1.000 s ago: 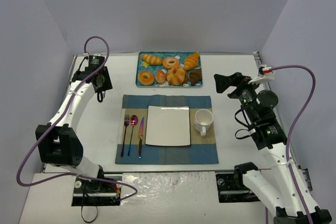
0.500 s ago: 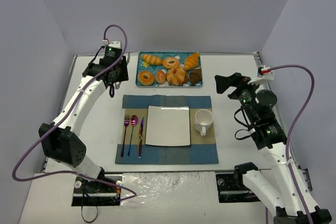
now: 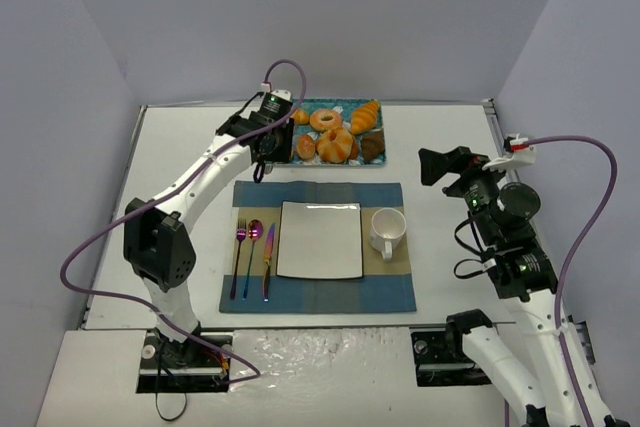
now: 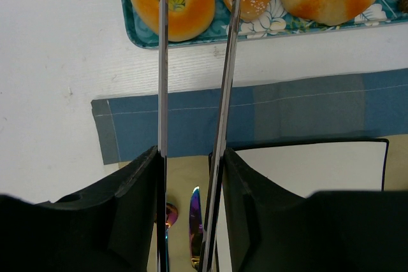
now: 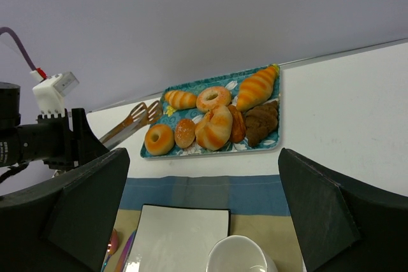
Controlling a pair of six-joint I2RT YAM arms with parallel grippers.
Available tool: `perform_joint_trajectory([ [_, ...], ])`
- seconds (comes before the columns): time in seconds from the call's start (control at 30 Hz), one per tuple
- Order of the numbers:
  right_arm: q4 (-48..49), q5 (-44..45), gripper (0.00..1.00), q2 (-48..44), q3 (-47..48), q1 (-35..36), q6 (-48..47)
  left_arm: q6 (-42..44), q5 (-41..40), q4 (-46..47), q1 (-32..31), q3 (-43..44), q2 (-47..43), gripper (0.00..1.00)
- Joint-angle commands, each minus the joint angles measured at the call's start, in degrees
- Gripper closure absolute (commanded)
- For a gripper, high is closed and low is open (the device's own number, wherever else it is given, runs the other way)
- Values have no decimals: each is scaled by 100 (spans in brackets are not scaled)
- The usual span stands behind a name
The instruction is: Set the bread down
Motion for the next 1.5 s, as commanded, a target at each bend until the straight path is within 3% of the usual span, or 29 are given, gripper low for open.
perform_joint_trajectory([
  [0.0,175,154,0,-134,289,43,-82,-31,-89,225,-179,501,-6,63],
  [1.47,-78,251,0,-371,229,47,-156,-129,-316,472,-448,366,737,62],
])
